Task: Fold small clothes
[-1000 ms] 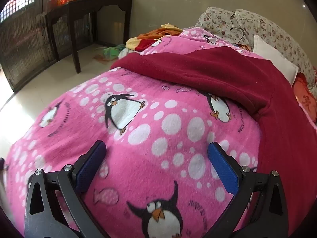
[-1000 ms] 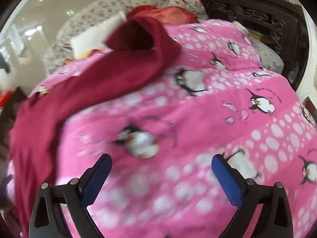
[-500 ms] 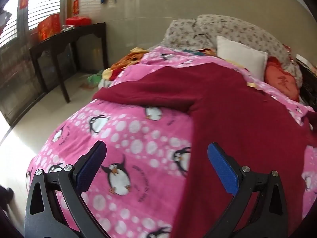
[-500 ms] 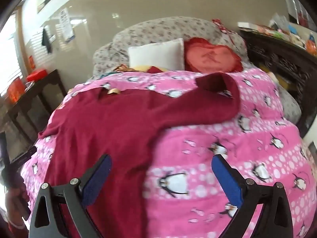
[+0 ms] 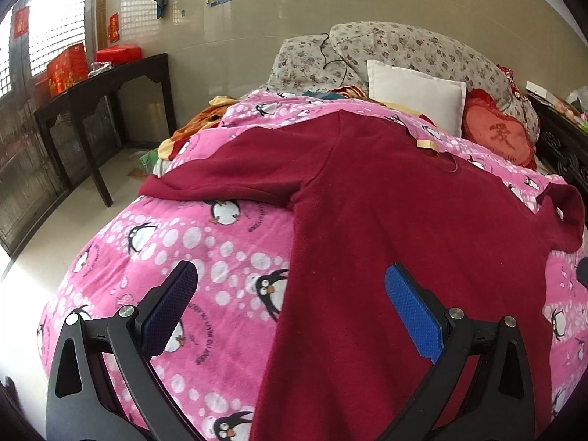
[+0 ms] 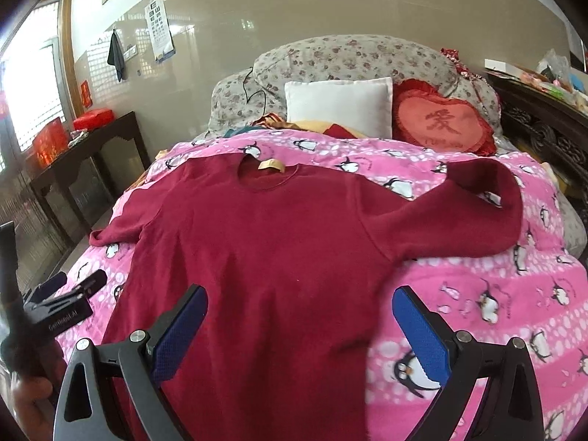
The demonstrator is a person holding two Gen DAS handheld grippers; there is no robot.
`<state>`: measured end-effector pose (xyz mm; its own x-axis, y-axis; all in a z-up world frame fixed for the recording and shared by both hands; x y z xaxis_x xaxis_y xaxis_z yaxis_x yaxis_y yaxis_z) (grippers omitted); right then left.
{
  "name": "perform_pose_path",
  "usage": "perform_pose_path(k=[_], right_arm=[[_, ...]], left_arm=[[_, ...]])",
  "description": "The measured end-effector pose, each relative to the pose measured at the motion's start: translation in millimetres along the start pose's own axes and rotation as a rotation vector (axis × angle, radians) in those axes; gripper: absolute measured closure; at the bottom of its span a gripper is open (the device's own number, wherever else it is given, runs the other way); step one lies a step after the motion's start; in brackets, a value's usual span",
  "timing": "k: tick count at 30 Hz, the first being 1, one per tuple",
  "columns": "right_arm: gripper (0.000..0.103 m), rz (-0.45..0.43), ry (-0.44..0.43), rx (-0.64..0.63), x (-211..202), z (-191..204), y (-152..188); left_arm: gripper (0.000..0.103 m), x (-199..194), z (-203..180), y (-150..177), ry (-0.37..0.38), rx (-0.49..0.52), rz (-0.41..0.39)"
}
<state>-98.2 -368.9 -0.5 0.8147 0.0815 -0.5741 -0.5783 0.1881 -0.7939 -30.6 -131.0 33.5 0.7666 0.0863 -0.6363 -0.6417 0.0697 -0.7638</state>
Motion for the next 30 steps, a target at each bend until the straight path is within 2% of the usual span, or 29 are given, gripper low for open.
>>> perform_pose_path(k=[8,16,30], right_arm=[[0.002,0.014,-0.01,0.004,27,7,-7],[0.002,0.034,0.029,-0.037,54,15,-11],[0.002,0.051,0.021,-0.035,76,26,-21]], left_arm=[[0.0,13,-12,0,0.021,0.014,0.018],[0.001,28,-21,-3,0.042,0.007,0.041],[0.0,36,-21,-14,0.044,-0.005,0.048]])
Point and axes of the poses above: each gripper's, at about its wrist camera, not at the fingertips, and x roughly the way its jaws point, z to its left, y to its underside, the point moved 7 cm from there along x, roughly the way its jaws point, and after that the axes turned 11 degrees about -y, right-handed, at the moved point
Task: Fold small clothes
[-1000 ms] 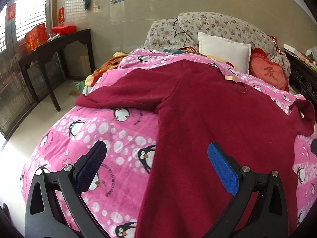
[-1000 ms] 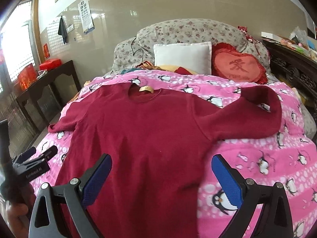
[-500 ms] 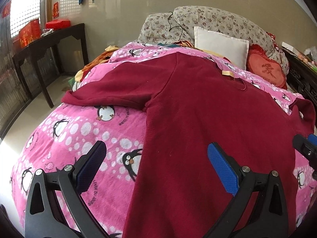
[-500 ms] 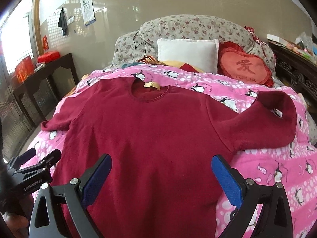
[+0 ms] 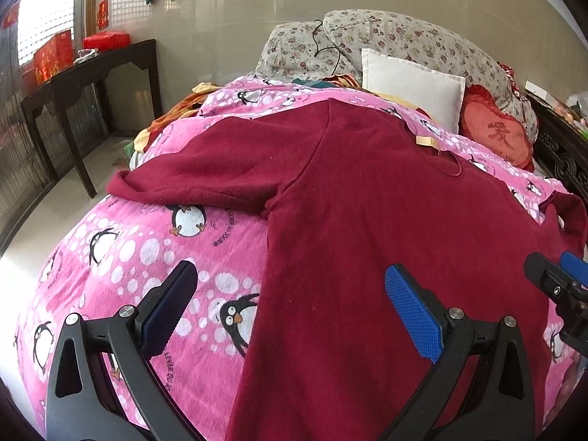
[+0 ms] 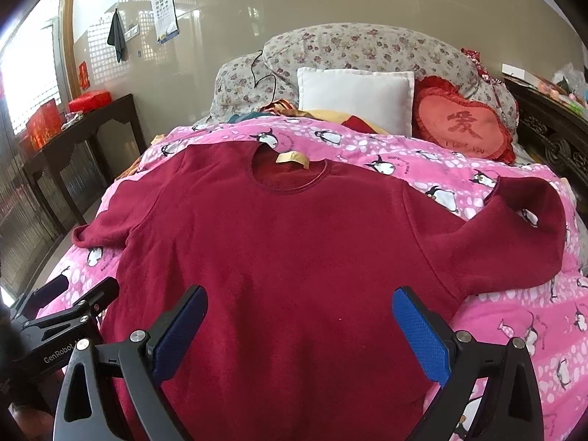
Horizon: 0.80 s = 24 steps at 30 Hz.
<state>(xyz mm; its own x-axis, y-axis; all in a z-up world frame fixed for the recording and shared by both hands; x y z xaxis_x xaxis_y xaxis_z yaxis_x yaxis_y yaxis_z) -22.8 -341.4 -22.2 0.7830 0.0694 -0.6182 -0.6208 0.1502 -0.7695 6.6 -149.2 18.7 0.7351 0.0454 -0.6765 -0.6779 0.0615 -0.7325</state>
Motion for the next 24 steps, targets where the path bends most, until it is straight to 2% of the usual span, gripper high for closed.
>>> perform_pose_path(k=[24], right_arm=[[0.002,0.02,-0.032,-0.001,18,21,-5]], left_arm=[[0.0,10,9,-9,-0.025,-0.008,0.015]])
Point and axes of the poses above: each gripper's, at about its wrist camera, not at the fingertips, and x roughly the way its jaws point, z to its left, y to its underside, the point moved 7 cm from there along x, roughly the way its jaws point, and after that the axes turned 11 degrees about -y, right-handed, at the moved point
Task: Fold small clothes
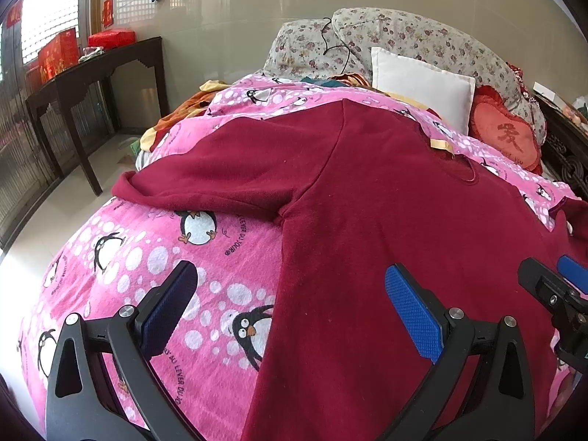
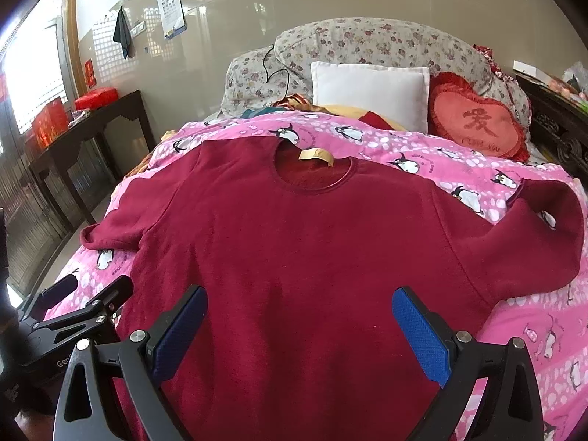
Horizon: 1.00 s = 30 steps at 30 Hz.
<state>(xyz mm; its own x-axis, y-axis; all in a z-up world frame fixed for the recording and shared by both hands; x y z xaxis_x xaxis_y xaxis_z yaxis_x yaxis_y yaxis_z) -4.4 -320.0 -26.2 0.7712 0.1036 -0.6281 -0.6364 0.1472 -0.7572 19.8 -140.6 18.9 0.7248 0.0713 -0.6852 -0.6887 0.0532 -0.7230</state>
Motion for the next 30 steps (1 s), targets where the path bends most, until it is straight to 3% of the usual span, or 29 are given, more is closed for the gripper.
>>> perform_pose_path(k=[23,30], right_arm=[[0.002,0.022,0.009,-0.026,38,23,-16],[0.002,0.044,-0.003,0.002,52,14,-9]], left_arm=[[0.0,21,16,-8,-0.022,-0.017,0.027],[0.0,40,61,-22,-0.001,-0.093,0.089]])
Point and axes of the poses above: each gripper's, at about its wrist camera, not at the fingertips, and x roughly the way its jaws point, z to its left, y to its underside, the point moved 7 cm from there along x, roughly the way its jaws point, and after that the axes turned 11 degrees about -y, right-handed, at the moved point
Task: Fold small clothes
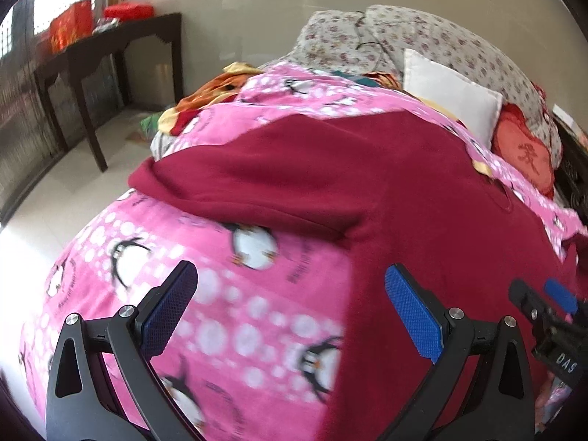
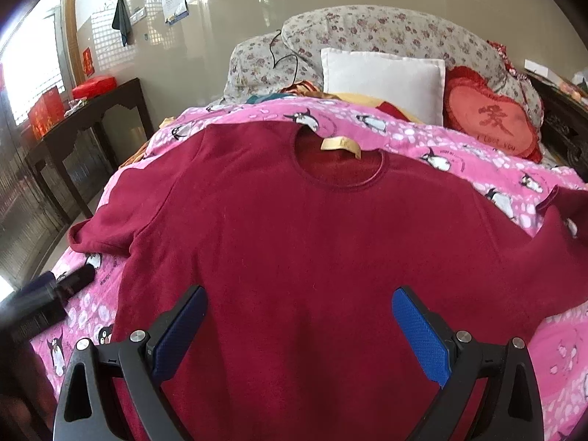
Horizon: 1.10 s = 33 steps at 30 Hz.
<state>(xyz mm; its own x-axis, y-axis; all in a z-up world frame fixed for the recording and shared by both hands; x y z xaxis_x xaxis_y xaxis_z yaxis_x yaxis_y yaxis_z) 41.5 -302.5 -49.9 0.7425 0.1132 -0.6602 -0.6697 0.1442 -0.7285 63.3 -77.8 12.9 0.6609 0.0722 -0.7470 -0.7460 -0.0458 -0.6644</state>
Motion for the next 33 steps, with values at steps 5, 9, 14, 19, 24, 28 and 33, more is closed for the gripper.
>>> perform_pose_path(k=[5,9,14,19,24,28,33], right_arm=[[0.002,0.013,-0.032,0.019,8,0,6],[0.002,0.03,-0.057,0.031,16,3,9],[0.002,0.046,-0.069,0.029,22,4,12],[0.002,0.042,-0.084,0.05,20,1,13],[0.002,0.0,-0.092,0.089,3,-14,4],[0.002,-0.074,-0.079,0.142,-21,-38,-10],[0.002,-0.15,-0.03,0.215,-47,-73,-22]], left_arm=[[0.001,33,66,-26,0.009,-0.192,0.066],[0.005,75,111,-38,0.066,-0.432,0.158],[0.021,121,128,-47,0.158,-0.611,0.242],[0.083,133,128,-62,0.156,-0.573,0.228],[0.089,82,98,-96,0.251,-0.513,0.099],[0.089,-3,23,-119,0.414,-0.309,-0.069],[0.088,-72,-110,-80,0.705,0.095,-0.079]])
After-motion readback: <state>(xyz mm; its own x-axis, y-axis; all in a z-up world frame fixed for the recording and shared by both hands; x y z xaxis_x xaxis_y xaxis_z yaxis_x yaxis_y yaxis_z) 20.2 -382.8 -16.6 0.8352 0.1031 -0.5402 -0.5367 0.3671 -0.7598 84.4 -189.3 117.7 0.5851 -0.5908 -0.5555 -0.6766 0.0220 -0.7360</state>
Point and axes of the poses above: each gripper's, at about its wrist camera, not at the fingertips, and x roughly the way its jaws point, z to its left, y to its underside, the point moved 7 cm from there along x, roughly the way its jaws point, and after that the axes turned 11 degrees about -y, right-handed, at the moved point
